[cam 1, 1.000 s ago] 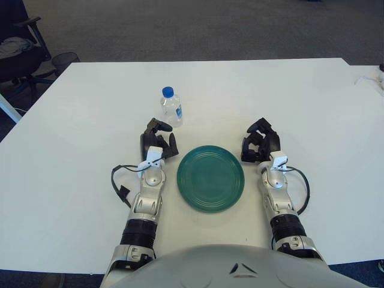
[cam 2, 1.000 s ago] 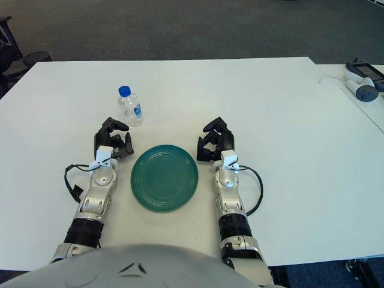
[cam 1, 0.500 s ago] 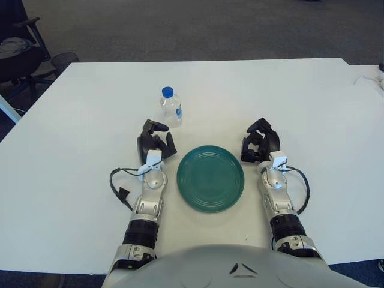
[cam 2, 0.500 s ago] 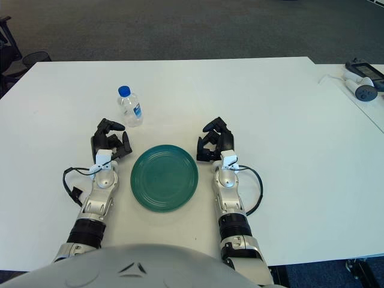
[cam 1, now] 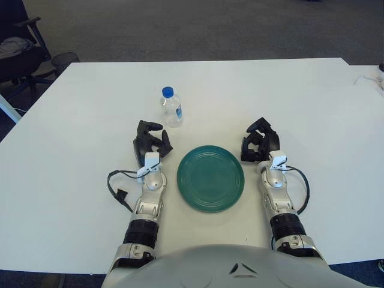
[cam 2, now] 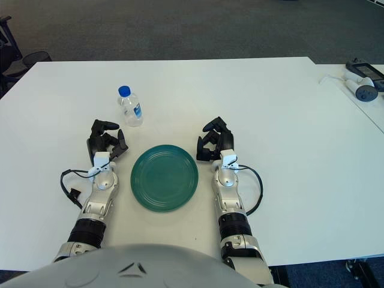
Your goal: Put the bottle into the plate.
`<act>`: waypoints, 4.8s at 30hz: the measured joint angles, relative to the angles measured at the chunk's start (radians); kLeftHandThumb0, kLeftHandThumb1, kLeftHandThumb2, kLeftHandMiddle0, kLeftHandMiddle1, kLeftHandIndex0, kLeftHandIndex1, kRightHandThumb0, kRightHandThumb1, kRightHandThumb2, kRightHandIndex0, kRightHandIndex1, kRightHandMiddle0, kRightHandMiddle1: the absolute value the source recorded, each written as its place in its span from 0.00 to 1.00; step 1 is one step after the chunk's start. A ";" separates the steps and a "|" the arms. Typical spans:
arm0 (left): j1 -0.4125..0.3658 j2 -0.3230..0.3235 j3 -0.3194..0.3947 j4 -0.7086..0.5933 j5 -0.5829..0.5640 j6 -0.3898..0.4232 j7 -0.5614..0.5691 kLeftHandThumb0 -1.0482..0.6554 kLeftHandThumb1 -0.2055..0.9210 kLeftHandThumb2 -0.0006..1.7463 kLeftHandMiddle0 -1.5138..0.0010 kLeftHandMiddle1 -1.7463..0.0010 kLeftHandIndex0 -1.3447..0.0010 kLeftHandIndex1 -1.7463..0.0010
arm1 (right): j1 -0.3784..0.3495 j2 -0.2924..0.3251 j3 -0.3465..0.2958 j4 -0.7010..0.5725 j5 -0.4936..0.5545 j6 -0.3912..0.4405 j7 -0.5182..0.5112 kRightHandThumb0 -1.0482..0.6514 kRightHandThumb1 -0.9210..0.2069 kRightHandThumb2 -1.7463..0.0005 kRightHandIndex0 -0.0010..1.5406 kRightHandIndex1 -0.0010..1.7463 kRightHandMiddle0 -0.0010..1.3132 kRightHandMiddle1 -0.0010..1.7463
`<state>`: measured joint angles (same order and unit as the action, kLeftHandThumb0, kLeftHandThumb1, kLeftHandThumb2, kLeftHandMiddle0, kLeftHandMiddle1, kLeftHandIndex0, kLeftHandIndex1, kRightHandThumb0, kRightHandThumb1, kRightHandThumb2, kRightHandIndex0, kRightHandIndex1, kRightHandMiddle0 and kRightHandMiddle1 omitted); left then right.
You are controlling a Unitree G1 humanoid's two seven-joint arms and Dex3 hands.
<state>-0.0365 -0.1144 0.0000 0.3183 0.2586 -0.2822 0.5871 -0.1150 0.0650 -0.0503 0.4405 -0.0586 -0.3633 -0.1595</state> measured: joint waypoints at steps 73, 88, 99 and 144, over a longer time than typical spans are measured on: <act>-0.251 0.091 0.043 0.224 -0.123 0.111 -0.266 0.00 1.00 0.20 0.97 0.99 0.99 1.00 | -0.015 -0.001 -0.004 0.033 0.004 -0.031 0.010 0.62 0.83 0.05 0.58 0.94 0.49 1.00; -0.278 0.090 0.053 0.237 -0.132 0.138 -0.264 0.00 1.00 0.20 0.93 0.98 0.97 0.98 | -0.013 0.000 0.001 0.024 -0.007 -0.020 -0.018 0.62 0.83 0.04 0.57 0.95 0.49 1.00; -0.302 0.093 0.056 0.261 -0.130 0.151 -0.250 0.00 1.00 0.22 0.89 0.98 0.98 0.92 | -0.011 0.003 0.002 0.016 -0.007 -0.008 -0.024 0.62 0.83 0.05 0.57 0.95 0.49 1.00; -0.521 0.172 0.018 0.527 -0.132 0.115 -0.410 0.02 1.00 0.15 0.84 0.97 1.00 0.75 | -0.025 0.016 0.005 0.058 -0.005 -0.037 -0.036 0.62 0.84 0.05 0.58 0.93 0.49 1.00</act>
<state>-0.5571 0.0579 0.0179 0.8456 0.1263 -0.1670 0.1768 -0.1397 0.0814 -0.0453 0.4988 -0.0634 -0.4006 -0.1953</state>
